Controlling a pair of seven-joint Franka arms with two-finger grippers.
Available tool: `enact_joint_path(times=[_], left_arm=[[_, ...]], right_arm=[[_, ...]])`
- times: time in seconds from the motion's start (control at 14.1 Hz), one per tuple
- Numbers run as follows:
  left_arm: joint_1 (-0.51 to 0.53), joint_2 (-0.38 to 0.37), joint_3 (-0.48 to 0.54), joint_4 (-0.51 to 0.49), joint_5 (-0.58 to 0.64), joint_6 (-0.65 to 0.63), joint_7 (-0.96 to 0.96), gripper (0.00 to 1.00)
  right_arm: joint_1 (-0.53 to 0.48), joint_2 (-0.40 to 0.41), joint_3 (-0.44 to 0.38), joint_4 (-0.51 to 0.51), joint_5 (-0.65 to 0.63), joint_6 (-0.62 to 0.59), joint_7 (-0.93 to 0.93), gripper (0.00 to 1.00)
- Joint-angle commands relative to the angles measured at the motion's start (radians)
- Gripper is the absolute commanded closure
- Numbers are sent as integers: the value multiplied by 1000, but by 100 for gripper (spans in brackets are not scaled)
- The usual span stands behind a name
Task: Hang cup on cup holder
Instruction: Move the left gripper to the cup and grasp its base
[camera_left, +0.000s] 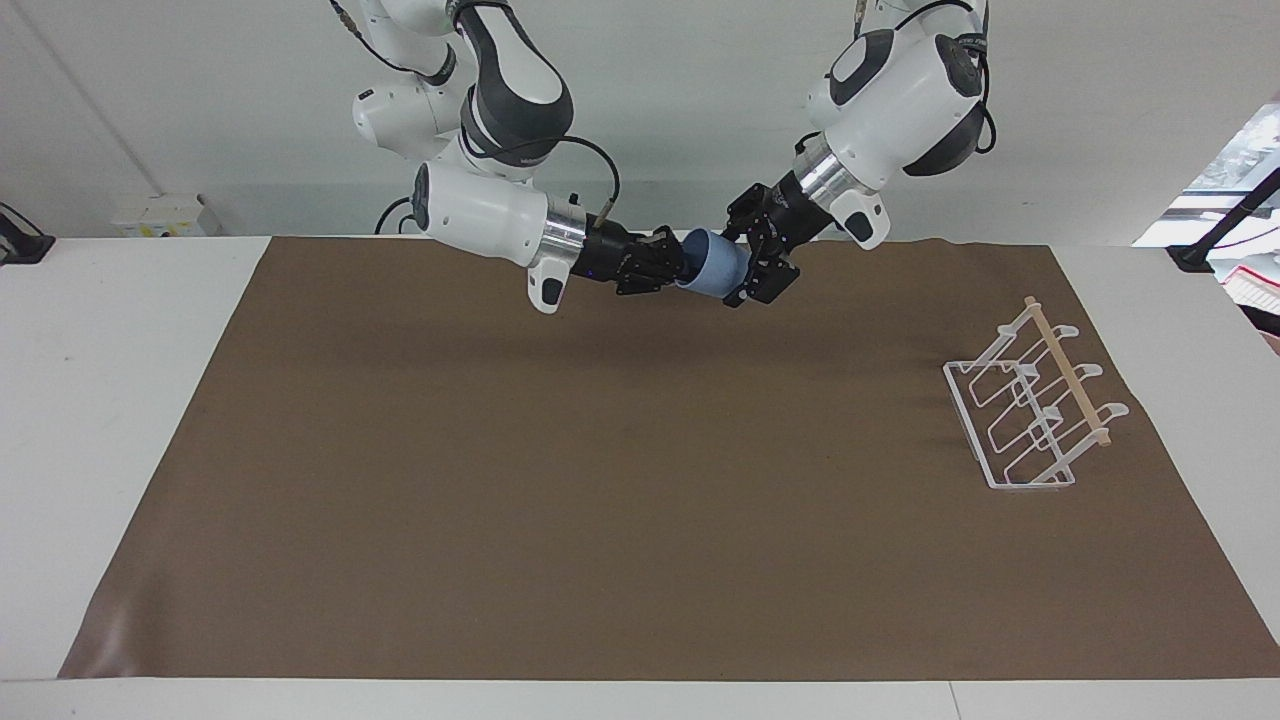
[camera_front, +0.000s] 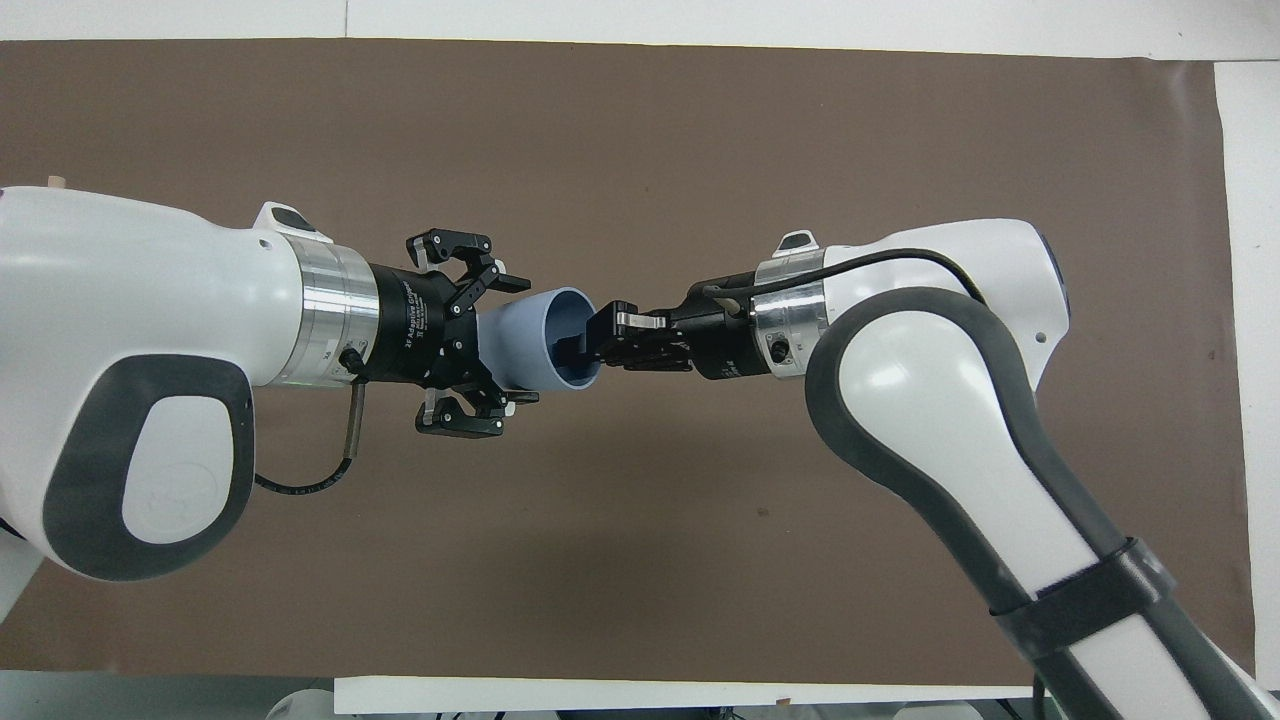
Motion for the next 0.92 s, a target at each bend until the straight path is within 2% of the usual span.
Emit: enact_joint_path(times=[0.0, 0.07, 0.14, 0.42, 0.5, 0.57, 0.64, 0.71, 0.85], left_arm=[[-24, -7, 11, -18, -17, 25, 21, 63], [-37, -5, 11, -18, -3, 27, 63, 100], [-53, -6, 11, -19, -3, 31, 128, 100], [-48, -7, 11, -18, -5, 25, 130, 100], [-48, -7, 11, -18, -5, 24, 130, 100], [-48, -7, 11, -18, -5, 21, 128, 100], [-47, -7, 11, -16, -5, 20, 128, 100], [-47, -7, 11, -16, -5, 20, 127, 100], [-47, -7, 11, -16, -5, 20, 121, 100]], right_arm=[[0, -7, 0, -11, 26, 3, 11, 100], [0, -9, 0, -11, 24, 3, 11, 100], [0, -7, 0, -11, 26, 3, 11, 100], [0, -9, 0, -11, 26, 3, 12, 100], [2, -9, 0, -11, 24, 7, 12, 92], [3, -9, 0, -11, 26, 13, 15, 28], [3, -9, 0, -11, 26, 20, 32, 5], [5, -9, 0, -8, 26, 23, 46, 0], [5, -9, 0, -6, 24, 23, 47, 0]])
